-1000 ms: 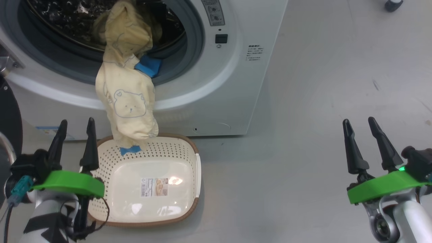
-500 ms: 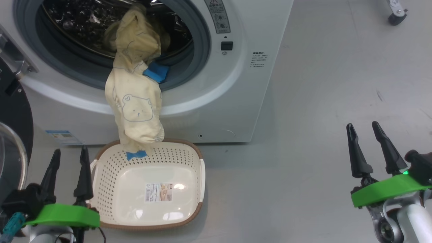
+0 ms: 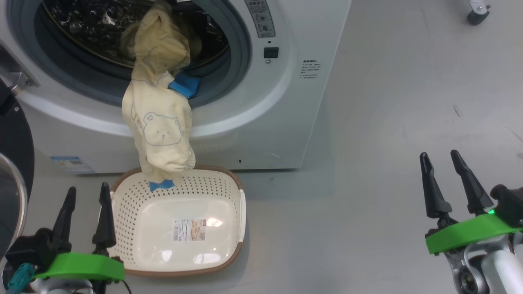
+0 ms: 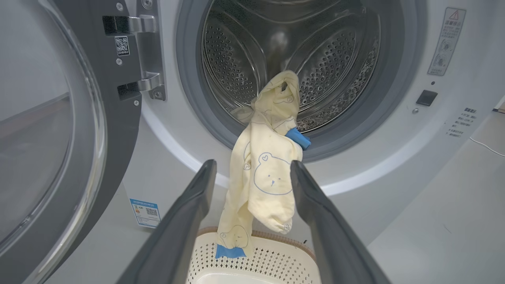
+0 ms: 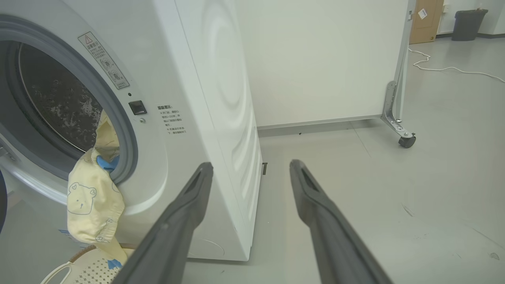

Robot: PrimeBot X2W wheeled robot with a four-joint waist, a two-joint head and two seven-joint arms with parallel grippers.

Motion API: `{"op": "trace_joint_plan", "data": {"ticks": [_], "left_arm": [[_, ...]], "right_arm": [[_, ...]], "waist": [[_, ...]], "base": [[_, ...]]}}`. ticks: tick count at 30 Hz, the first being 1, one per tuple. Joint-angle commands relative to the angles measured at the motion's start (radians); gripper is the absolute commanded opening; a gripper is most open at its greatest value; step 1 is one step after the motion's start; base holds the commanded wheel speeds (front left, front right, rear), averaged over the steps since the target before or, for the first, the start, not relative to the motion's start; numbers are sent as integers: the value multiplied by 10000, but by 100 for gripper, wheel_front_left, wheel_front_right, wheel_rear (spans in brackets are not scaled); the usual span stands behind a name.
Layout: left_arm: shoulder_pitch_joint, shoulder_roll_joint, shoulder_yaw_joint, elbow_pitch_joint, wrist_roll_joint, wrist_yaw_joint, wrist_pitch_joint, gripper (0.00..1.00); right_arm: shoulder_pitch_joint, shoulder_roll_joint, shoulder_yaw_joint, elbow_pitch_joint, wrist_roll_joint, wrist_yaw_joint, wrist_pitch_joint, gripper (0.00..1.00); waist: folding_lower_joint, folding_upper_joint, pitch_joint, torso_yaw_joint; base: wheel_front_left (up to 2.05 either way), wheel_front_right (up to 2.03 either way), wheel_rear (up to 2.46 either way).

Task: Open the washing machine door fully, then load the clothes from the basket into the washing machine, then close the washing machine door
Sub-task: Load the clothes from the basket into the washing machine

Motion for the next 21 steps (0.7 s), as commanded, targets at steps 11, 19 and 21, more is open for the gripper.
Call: {"op": "trace_joint_plan", "data": {"ticks": [11,19,21], "left_arm": [[-1229,323,-319,1072,-462,6,-66,100],[-2656,624,-922,2611,-929,6,-66,100],[-3015,727,-1063,2983,-1051,6,-66,100]], "right_arm": [[-594,4,161,-510,-82,16,-65,100],[-1057,233,310,-536,-96,16,-65,100],[-1157,269,344,-550,-105,16,-65,100]], "waist": [[0,0,1071,-210],[0,0,1950,-529],[0,0,2133,-602]], "base": [[0,0,0],[0,0,0],[0,0,0]]}}
